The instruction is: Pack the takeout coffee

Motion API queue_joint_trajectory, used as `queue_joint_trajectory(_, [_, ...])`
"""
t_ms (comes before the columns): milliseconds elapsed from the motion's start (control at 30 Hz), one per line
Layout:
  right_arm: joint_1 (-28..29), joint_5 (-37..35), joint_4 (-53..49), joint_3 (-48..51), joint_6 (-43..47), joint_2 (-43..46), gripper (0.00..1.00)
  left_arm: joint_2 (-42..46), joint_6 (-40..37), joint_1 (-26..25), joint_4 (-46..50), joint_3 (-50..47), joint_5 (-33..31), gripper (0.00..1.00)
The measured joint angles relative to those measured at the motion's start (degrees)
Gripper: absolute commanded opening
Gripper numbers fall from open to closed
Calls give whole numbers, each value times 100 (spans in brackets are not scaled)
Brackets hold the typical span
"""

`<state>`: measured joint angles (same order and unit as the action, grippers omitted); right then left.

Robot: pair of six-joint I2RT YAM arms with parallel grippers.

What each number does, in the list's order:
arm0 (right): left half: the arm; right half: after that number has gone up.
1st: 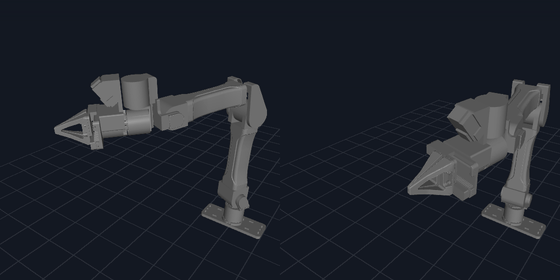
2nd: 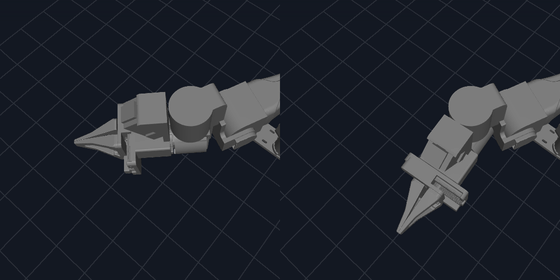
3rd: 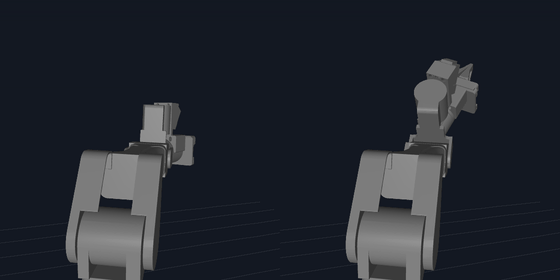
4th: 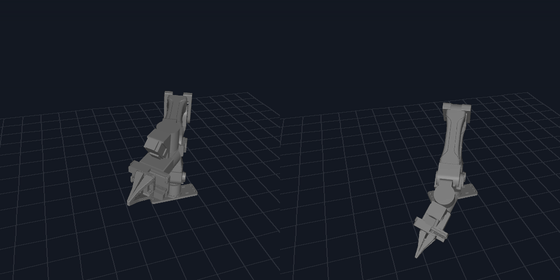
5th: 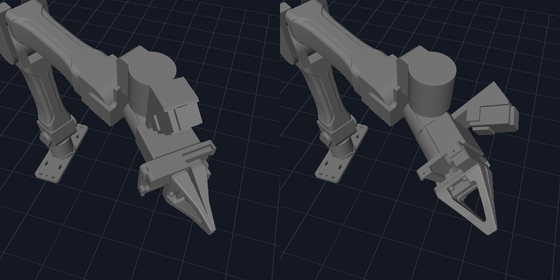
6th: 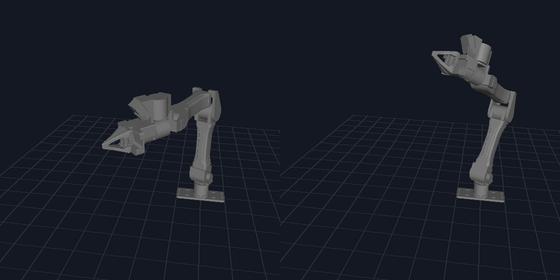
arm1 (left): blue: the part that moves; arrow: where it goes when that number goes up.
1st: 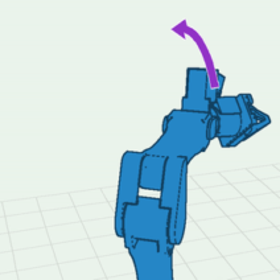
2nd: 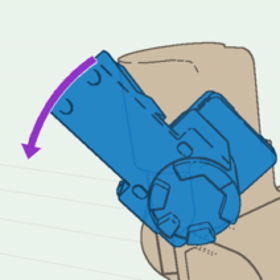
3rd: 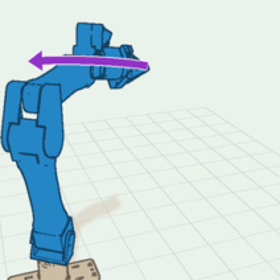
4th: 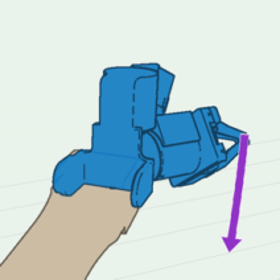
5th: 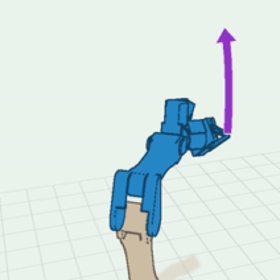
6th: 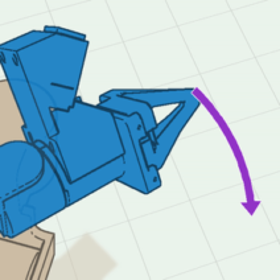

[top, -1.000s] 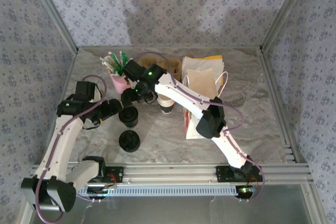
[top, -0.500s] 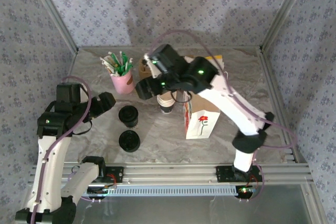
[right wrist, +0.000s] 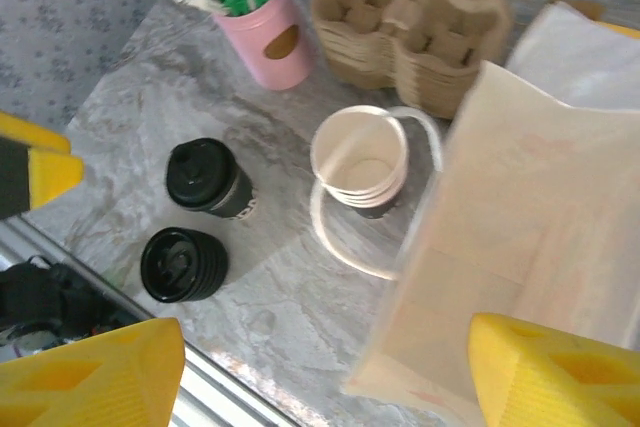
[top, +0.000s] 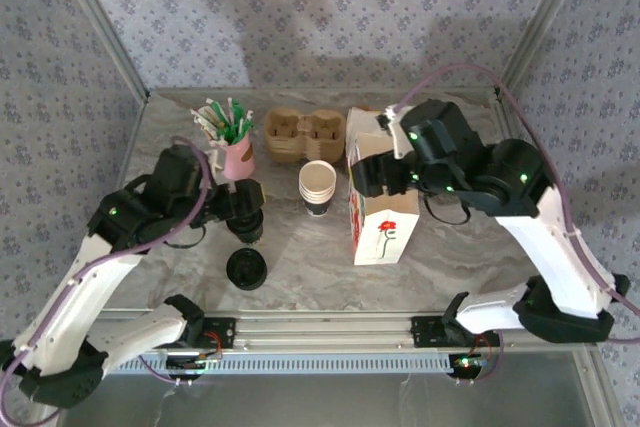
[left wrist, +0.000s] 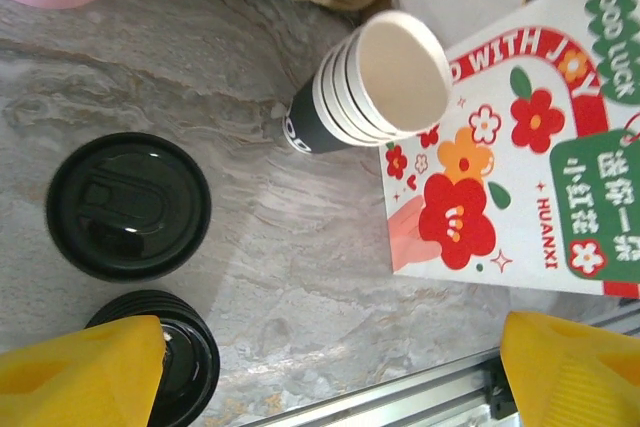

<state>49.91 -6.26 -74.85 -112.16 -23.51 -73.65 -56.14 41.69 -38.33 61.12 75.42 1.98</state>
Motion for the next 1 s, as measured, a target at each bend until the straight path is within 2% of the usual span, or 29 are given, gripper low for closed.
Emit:
queue_joint_trajectory(200, [-201, 0, 120, 894, -24, 866, 77, -894, 393, -1176, 70, 199, -1093, 85])
queue_joint_trajectory(300, [-229, -2, 236, 1344, -66, 1274, 77, -1165, 874, -1585, 313, 273, -1714, 83])
queue_joint_trajectory(433, [-232, -68, 380, 1902, -205, 1753, 77, -1386, 1508, -1834, 688, 280, -2269, 83])
queue_joint_trajectory(567, [-232, -195, 546, 2487, -439, 2251, 77, -1565, 1902, -1755, 946, 280, -2544, 84])
queue_joint_trajectory(733, [-234, -251, 612, 2800, -619, 2601, 77, -1773, 2052, -1178, 1047, 267, -2391, 88])
queue_joint_trajectory(867, [-234, -258, 632, 2852, -673, 2570, 77, -1788, 2028, -750, 988, 140, -2162, 89])
queue_joint_trajectory(1000, [-243, -264, 636, 2852, -671, 2330, 77, -1823, 1853, -616, 916, 98, -1965, 88])
